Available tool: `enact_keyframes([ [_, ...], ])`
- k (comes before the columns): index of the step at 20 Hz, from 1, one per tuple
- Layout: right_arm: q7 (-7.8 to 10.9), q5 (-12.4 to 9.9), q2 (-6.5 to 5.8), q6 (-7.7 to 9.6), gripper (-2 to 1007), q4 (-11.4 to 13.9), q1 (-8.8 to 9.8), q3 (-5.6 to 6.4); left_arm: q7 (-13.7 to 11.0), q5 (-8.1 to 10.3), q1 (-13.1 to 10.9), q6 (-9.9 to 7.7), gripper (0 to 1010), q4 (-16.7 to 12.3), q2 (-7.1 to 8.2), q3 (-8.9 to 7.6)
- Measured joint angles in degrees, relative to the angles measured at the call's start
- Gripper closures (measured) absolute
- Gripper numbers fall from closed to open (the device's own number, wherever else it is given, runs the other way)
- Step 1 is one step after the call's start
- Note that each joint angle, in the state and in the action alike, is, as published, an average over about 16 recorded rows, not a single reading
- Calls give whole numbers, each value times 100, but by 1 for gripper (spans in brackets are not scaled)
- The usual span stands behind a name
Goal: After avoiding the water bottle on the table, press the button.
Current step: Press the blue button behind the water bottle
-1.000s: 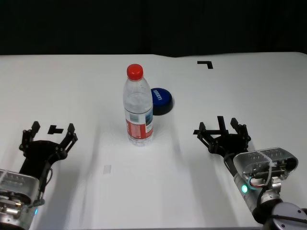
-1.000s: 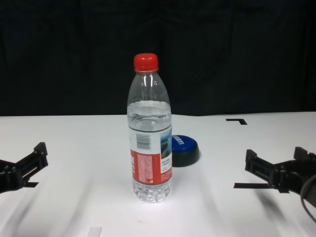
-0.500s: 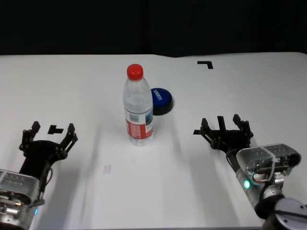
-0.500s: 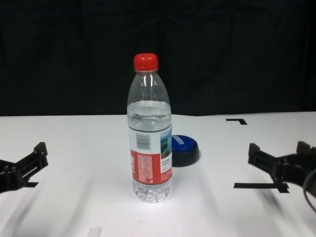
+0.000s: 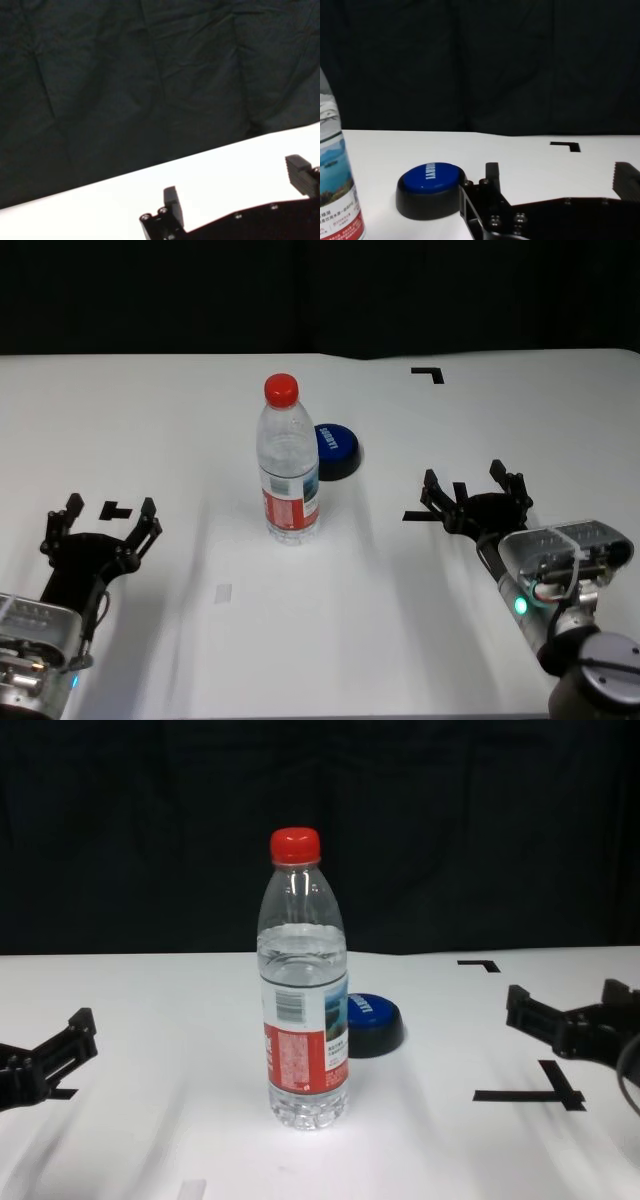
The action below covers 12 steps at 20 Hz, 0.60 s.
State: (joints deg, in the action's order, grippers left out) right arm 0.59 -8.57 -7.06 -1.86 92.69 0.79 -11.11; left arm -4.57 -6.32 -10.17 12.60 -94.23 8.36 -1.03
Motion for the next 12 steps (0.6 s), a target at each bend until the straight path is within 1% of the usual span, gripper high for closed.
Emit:
enact_keyframes([
  [12, 315, 178, 104, 75, 2, -276, -402, 152, 0, 0, 0, 0, 7, 0, 0, 0],
])
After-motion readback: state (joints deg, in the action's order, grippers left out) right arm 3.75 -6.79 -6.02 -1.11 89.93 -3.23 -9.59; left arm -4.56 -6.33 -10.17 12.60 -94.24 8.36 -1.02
